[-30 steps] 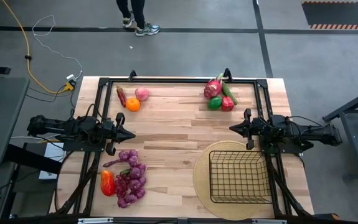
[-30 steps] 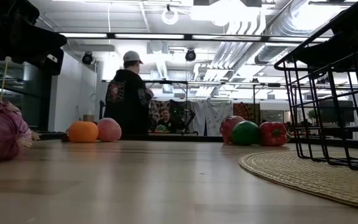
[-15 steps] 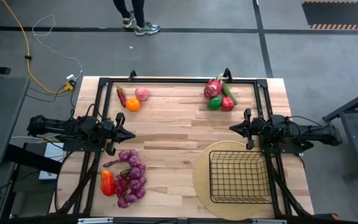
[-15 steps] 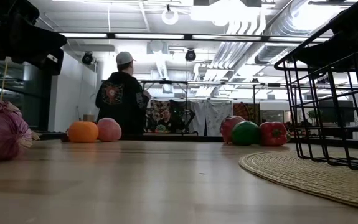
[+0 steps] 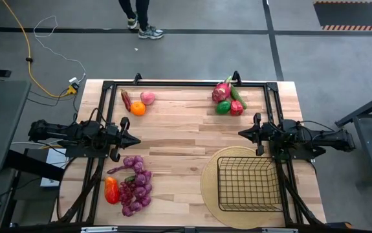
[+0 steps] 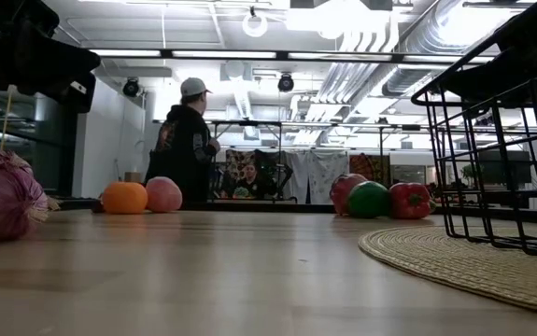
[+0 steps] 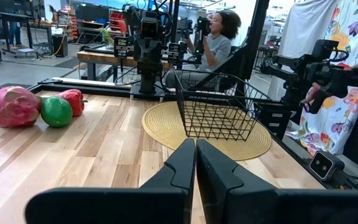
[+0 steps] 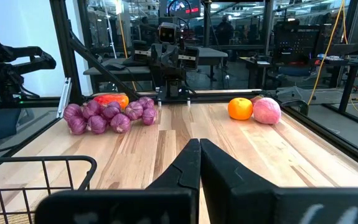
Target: Build produce basket
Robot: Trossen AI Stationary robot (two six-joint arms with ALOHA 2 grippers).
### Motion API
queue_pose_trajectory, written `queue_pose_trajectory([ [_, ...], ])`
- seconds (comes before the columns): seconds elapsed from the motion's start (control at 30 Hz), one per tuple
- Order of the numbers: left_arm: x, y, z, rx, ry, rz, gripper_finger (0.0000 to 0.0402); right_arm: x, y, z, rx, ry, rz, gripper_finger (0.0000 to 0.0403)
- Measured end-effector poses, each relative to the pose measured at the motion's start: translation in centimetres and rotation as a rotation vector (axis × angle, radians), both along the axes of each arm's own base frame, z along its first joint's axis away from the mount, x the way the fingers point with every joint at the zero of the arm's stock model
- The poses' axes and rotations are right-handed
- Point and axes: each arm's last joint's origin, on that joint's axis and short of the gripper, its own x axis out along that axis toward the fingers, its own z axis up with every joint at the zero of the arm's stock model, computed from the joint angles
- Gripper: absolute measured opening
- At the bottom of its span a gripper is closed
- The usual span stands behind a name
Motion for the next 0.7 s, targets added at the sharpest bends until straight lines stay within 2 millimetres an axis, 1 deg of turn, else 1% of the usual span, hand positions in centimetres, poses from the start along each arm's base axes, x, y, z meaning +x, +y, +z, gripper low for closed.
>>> queue_pose_trajectory([
  [0.27, 0.00, 0.00, 0.00, -0.034, 0.000, 0.001, 0.0005, 0.00, 0.00, 0.01, 0.000, -0.001, 0.000, 0.0000],
  [0.7, 0.00, 0.00, 0.00, -0.034, 0.000, 0.001, 0.0005, 0.00, 0.00, 0.00, 0.000, 0.000, 0.000, 0.0000],
])
